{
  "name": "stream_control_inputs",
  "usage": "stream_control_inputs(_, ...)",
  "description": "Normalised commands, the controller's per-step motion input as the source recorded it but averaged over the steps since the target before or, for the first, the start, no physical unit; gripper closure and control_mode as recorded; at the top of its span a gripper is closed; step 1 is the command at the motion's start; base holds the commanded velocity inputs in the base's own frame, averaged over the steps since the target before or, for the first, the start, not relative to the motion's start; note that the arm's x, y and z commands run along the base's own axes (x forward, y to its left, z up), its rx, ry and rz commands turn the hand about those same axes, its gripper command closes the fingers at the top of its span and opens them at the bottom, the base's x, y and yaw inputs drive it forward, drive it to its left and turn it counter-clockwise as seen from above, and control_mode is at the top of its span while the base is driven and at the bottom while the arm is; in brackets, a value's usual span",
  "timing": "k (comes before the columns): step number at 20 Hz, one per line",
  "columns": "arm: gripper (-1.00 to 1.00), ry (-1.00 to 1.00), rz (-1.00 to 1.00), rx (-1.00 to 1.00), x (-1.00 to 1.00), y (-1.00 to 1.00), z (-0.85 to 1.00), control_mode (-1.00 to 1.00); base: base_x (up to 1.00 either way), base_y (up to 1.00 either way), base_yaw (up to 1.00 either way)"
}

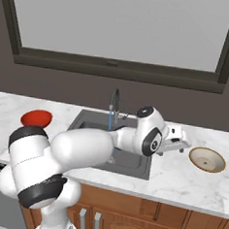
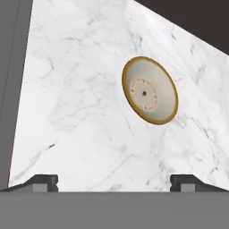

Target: Rinse each bowl for a few seconds and place them down in the sink or on the counter.

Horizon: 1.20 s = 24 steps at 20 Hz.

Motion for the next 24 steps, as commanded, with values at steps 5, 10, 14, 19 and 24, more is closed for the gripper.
stream_control_inputs(5,-1.0,0.08,0.03,0.0,0.14,-0.23,-0.08,-1.0,0.0,0.0,0.0)
stream_control_inputs(10,-1.0,0.1,0.04,0.01,0.15,-0.12,-0.12,-1.0,0.0,0.0,0.0)
stream_control_inputs(14,-1.0,0.07,0.05,0.01,0.14,-0.15,-0.14,-1.0,0.0,0.0,0.0)
stream_control_inputs(19,-1.0,0.02,0.06,0.0,0.14,-0.23,-0.2,-1.0,0.0,0.0,0.0)
stream_control_inputs(24,-1.0,0.0,0.07,0.0,0.09,-0.24,-0.12,-1.0,0.0,0.0,0.0)
